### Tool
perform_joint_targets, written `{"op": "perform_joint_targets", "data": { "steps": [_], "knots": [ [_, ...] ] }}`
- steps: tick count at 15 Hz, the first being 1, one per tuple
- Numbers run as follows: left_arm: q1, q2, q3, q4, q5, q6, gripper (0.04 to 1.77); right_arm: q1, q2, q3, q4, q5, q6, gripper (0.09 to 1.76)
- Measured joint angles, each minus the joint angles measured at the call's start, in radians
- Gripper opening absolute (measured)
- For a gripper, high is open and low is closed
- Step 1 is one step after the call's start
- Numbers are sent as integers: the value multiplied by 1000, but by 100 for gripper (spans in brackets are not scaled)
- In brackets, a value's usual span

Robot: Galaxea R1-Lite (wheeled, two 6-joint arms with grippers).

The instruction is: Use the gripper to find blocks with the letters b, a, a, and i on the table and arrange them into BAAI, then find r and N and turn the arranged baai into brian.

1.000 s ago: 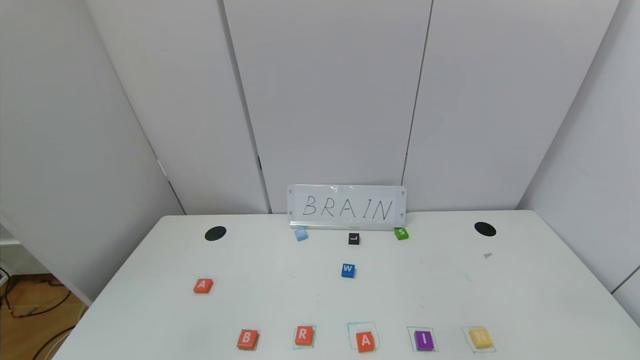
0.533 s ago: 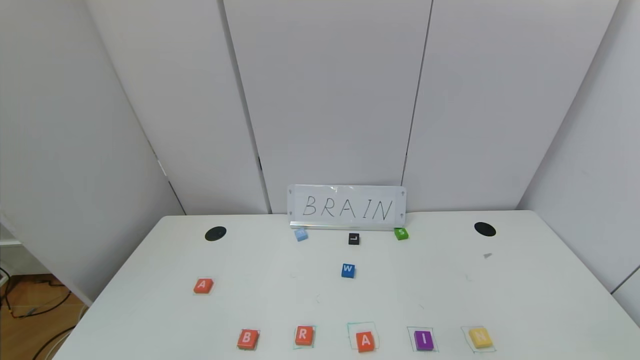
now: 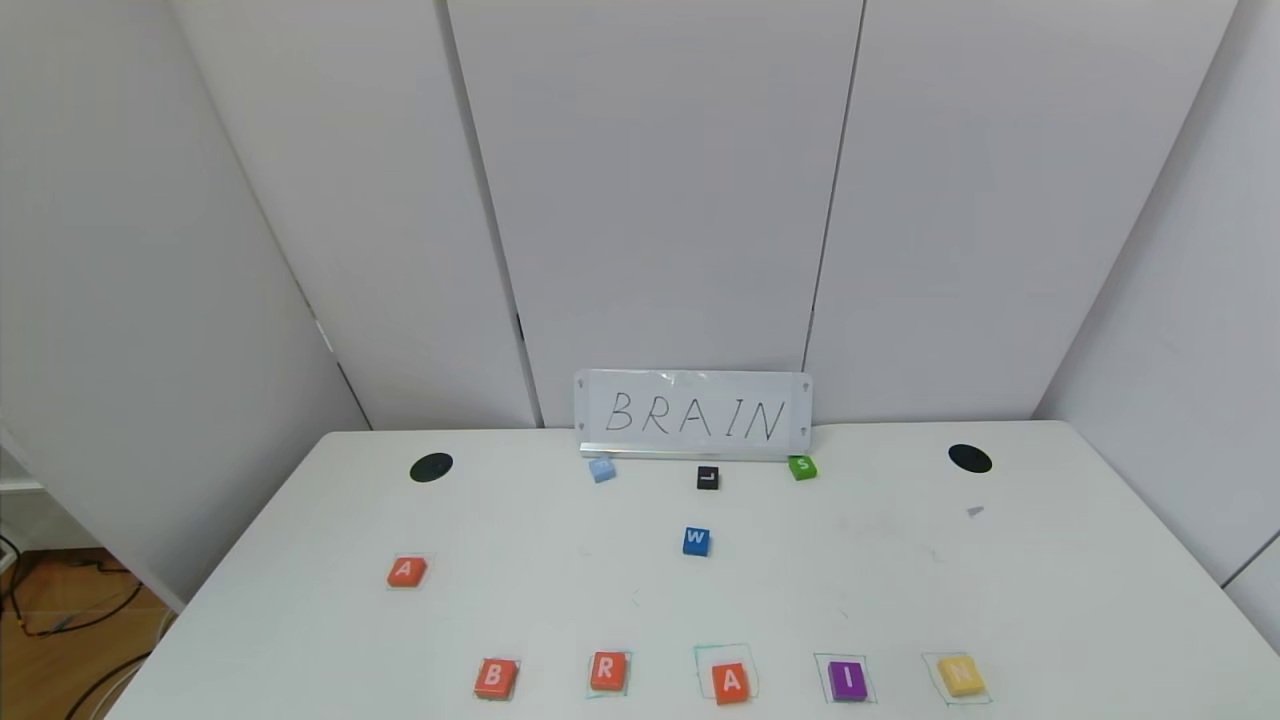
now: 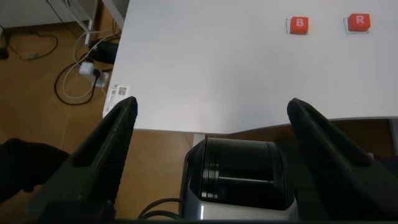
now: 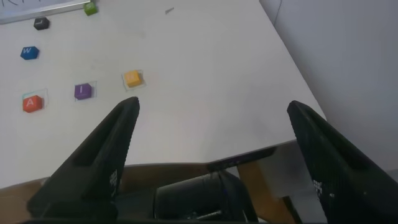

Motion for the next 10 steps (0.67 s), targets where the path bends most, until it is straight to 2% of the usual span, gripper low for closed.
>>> {"op": "perform_joint_targets", "data": {
  "steps": [2, 5, 7, 10],
  "knots": [
    [-5, -50, 10, 25, 0, 0, 172, -4, -67, 36, 46, -8, -11, 171],
    [-9, -113, 37, -6, 1, -2, 172, -6, -114, 58, 20, -21, -16, 171],
    [-9, -131, 47, -118, -9, -2, 172, -6, -124, 69, -120, -19, -20, 171],
    [-9, -141, 100, -413, -42, 0, 172, -6, -127, 156, -445, -13, -64, 171]
  ]
}}
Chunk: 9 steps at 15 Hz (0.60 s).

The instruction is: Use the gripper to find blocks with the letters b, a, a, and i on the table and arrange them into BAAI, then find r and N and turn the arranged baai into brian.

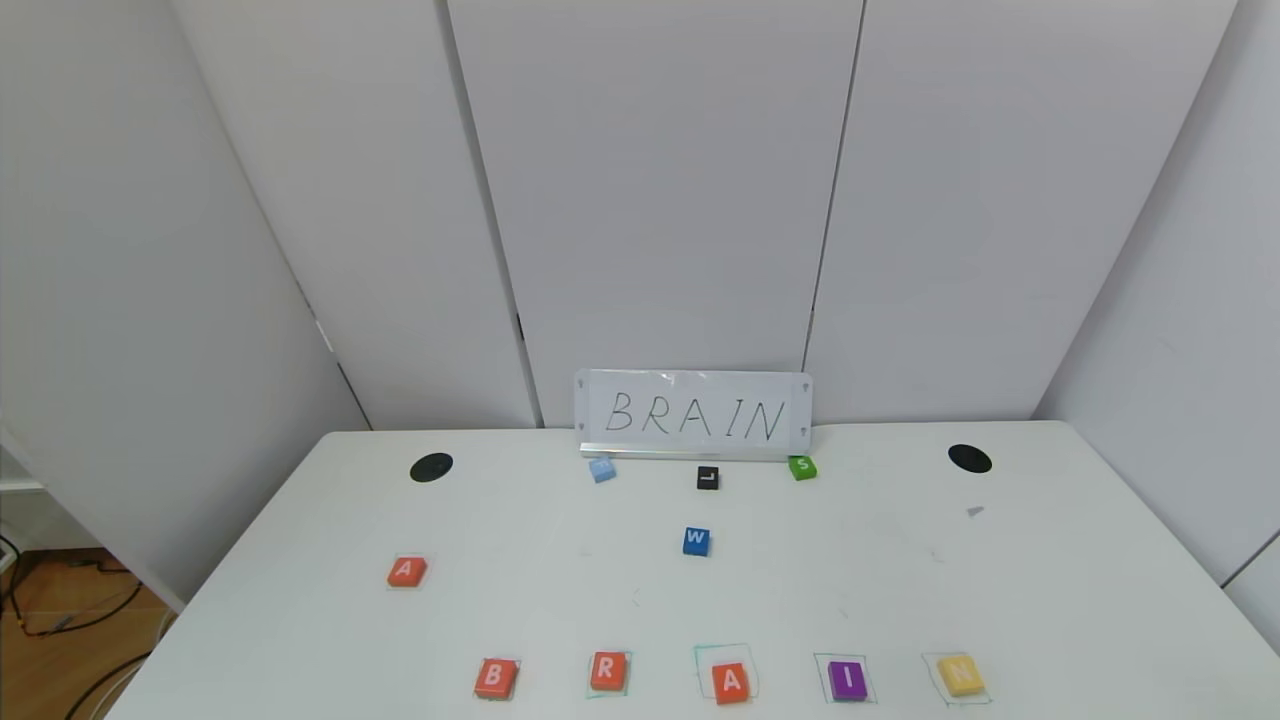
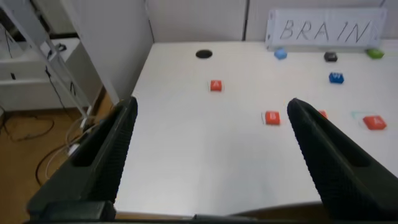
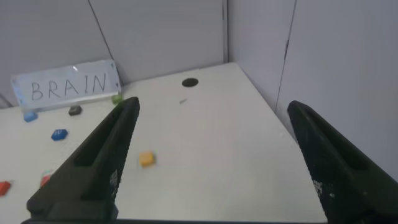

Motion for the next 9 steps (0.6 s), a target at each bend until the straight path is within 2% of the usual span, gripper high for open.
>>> {"op": "perform_joint_targets", "data": {
  "steps": [2, 5, 7, 9],
  "knots": [
    [0, 0, 83, -229, -1, 2, 172, 0, -1, 117, -209, 21, -39, 171],
    [0, -1, 277, -489, 0, 9, 172, 0, -1, 302, -433, 66, -60, 171],
    [0, -1, 423, -647, -7, 11, 172, 1, -1, 406, -551, 81, -66, 171],
    [0, -1, 537, -737, -8, 15, 172, 4, -1, 484, -612, 87, -84, 171]
  ]
}}
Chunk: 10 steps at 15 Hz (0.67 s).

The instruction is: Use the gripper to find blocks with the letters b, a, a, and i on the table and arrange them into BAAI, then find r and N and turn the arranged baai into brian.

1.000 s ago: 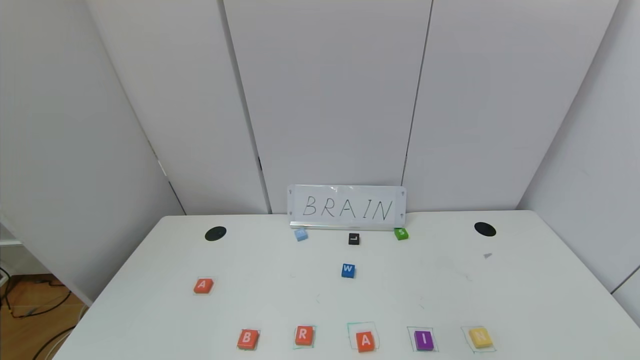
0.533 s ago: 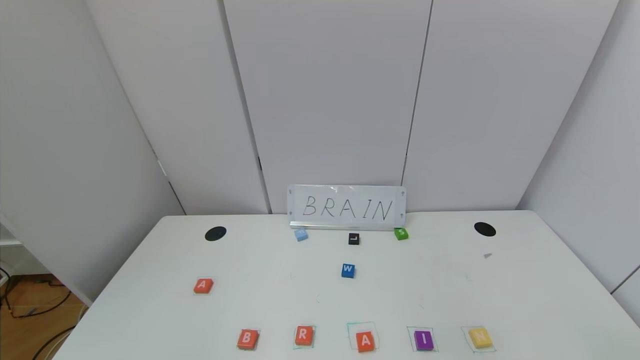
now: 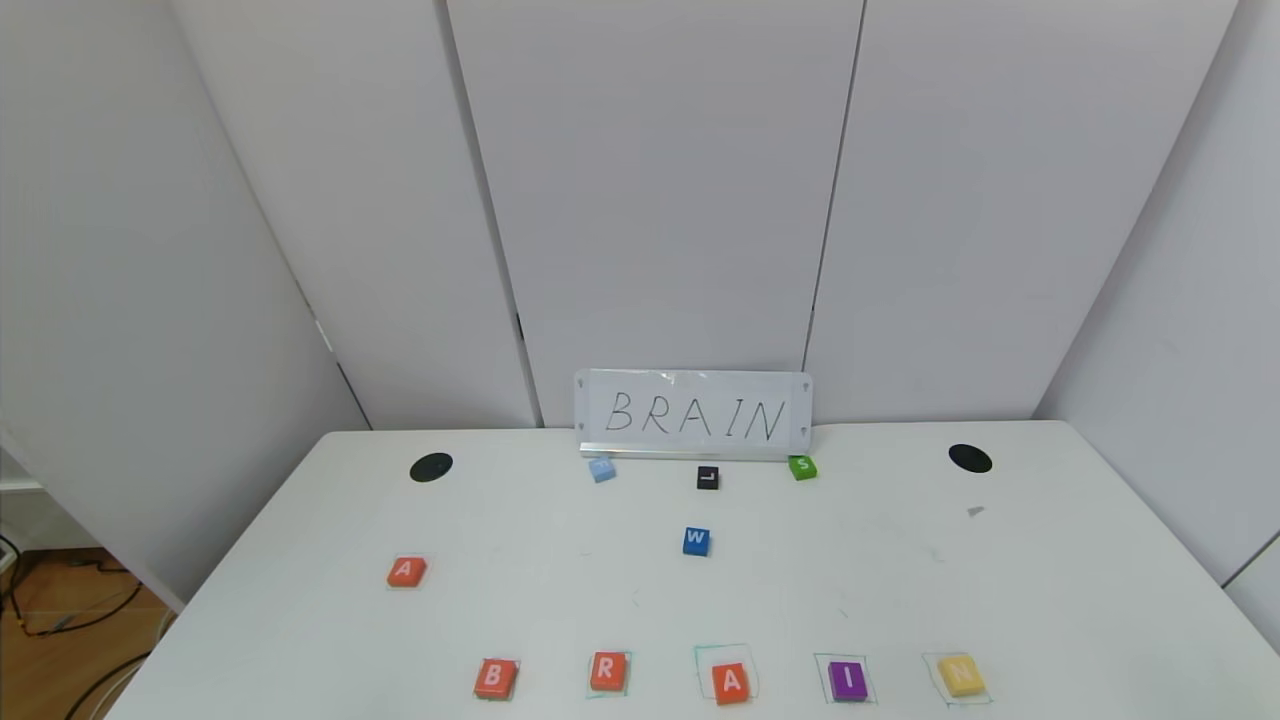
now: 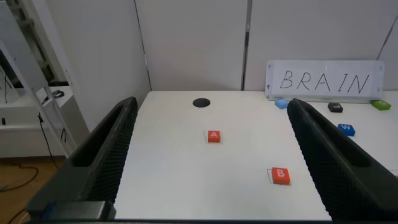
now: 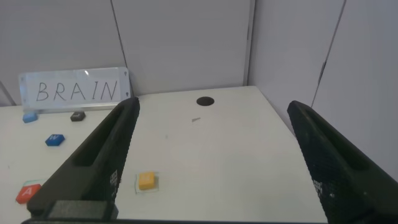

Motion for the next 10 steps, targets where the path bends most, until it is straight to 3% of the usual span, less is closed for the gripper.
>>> {"op": "perform_joint_targets", "data": {
  "steps": [4, 6, 10],
  "knots": [
    [0, 0, 70, 7, -64, 2, 172, 1, 0, 30, 94, 46, -5, 171],
    [-1, 0, 74, 123, -97, 21, 172, 2, 0, 31, 176, 68, 2, 171],
    [-1, 0, 71, 132, -113, 30, 172, 3, 0, 31, 175, 72, 11, 171]
  ]
}}
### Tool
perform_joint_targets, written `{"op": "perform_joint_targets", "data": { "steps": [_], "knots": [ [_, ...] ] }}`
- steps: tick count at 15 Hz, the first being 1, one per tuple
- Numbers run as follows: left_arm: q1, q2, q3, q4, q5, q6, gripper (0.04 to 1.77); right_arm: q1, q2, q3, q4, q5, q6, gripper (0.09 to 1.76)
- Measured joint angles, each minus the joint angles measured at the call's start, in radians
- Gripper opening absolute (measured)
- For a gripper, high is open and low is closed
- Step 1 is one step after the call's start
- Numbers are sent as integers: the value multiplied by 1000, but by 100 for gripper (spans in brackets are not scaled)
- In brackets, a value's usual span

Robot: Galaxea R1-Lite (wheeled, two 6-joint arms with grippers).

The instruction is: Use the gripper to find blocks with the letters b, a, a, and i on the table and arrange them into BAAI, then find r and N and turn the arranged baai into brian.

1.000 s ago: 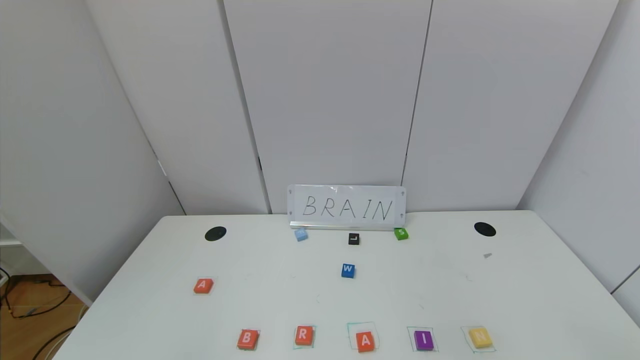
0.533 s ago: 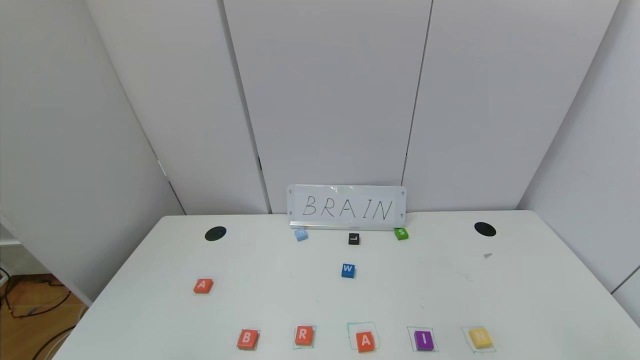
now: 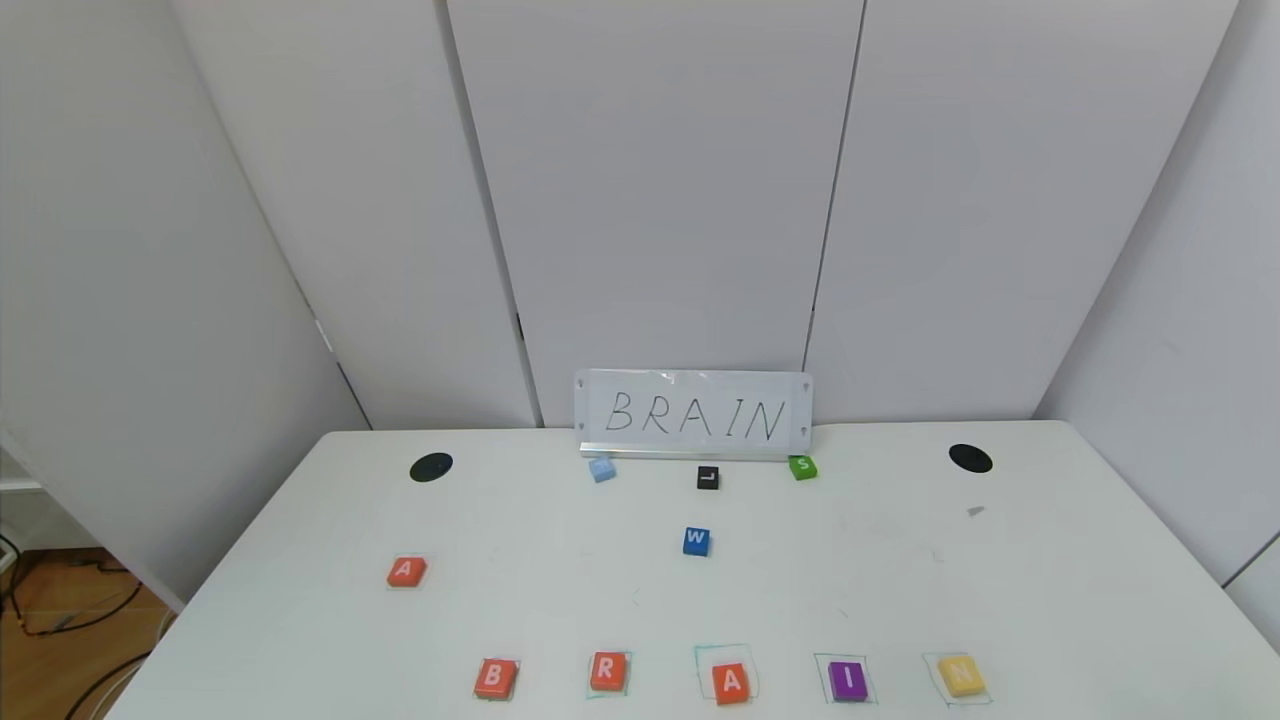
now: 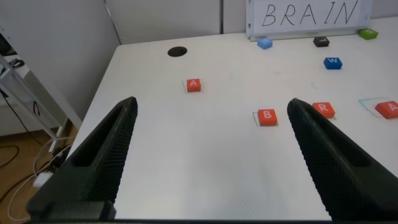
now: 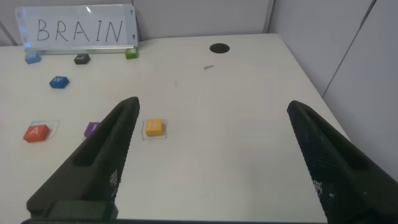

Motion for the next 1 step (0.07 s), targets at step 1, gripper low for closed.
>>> {"op": "perform_joint_targets", "data": {
  "steps": [1],
  "knots": [
    [0, 0, 1, -4, 0, -1, 172, 0, 0, 0, 0, 1, 0, 171]
  ]
}}
